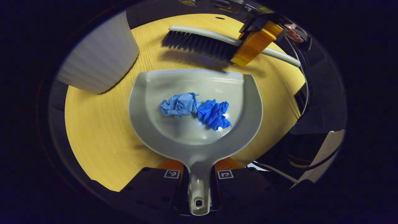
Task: Pick up the small broom and dustpan from the desktop, sweep the trash into the dustpan with the broom, and then empty the trash into the garbage bin.
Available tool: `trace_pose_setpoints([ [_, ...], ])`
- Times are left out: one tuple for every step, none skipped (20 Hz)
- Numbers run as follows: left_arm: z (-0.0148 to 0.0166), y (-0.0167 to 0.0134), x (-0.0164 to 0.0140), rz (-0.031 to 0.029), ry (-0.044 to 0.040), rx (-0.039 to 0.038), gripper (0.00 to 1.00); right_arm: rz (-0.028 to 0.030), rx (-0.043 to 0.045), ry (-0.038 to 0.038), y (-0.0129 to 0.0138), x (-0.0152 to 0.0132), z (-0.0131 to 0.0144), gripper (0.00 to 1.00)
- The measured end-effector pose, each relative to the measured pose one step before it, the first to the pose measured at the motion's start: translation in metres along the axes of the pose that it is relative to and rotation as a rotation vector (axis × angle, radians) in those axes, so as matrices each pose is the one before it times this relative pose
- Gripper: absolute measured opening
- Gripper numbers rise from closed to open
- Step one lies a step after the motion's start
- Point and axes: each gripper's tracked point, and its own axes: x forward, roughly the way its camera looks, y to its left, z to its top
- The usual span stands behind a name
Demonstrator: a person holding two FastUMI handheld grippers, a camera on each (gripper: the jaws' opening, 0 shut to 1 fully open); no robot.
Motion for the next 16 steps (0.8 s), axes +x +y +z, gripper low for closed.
trace_pose_setpoints([
  [0.00267, -0.00020, 0.00027, 0.00509, -0.02308, 0.00542, 0.27, 0.04994, 0.04637, -0.06701, 0.00810, -0.00775, -0.00370, 0.26],
  [0.00165, -0.00004, -0.00043, -0.00353, -0.02397, 0.00287, 0.28, 0.05141, 0.05344, -0.06944, 0.00792, -0.00963, -0.00124, 0.26],
  [0.00426, -0.00015, -0.00137, -0.00587, -0.03465, -0.00281, 0.28, 0.04322, 0.05787, -0.06607, 0.00283, -0.00051, 0.00222, 0.26],
  [-0.00032, 0.00110, 0.00229, -0.00214, -0.03511, -0.00267, 0.27, 0.04159, 0.04427, -0.05722, 0.00327, 0.00170, -0.00211, 0.26],
  [0.00192, 0.00054, 0.00141, -0.00420, -0.03626, 0.00599, 0.27, 0.04051, 0.03766, -0.06981, 0.00277, 0.00626, -0.00044, 0.26],
  [0.00013, 0.00118, 0.00160, 0.00100, -0.04046, 0.00746, 0.27, 0.04312, 0.03042, -0.06666, 0.00370, -0.00010, 0.00148, 0.25],
  [0.00072, 0.00214, 0.00153, 0.00582, -0.03525, 0.01103, 0.28, 0.03649, 0.01919, -0.07769, 0.00373, 0.00113, 0.00613, 0.25],
  [0.00119, 0.00207, 0.00538, 0.00839, -0.03228, 0.00895, 0.27, 0.03858, 0.01061, -0.06944, 0.00352, -0.00071, 0.00534, 0.25],
  [0.00523, 0.00177, 0.00344, 0.00529, -0.02713, 0.00752, 0.28, 0.04083, 0.01117, -0.07588, -0.00191, -0.00322, 0.00451, 0.26],
  [0.01055, 0.00292, -0.00020, 0.00563, -0.02671, 0.00619, 0.28, 0.03117, 0.00483, -0.06326, 0.00037, 0.00331, 0.00012, 0.26],
  [0.00938, 0.00432, 0.00390, 0.00991, -0.02421, 0.00510, 0.28, 0.00613, -0.00951, -0.05752, -0.00566, 0.00372, -0.00182, 0.25],
  [0.00558, 0.00361, 0.00263, 0.01155, -0.01862, -0.00194, 0.27, -0.00526, -0.01861, -0.04316, -0.00562, 0.00380, -0.00168, 0.26],
  [0.00781, 0.00753, 0.00349, 0.00848, -0.01503, -0.00088, 0.27, -0.00624, -0.01982, -0.02995, 0.00065, 0.00431, -0.00559, 0.25],
  [0.01012, 0.00742, -0.00070, 0.01497, -0.01379, 0.00313, 0.27, -0.00791, -0.01890, -0.02556, -0.00336, 0.00532, -0.00408, 0.25],
  [0.01348, 0.00906, -0.00070, 0.03097, -0.01899, 0.00765, 0.27, -0.00177, -0.01755, -0.01648, 0.00101, 0.00718, -0.00516, 0.25],
  [0.01238, 0.01654, -0.00929, 0.04049, -0.01721, 0.01595, 0.27, 0.00302, -0.00985, -0.01735, -0.00255, 0.01015, -0.00520, 0.25],
])
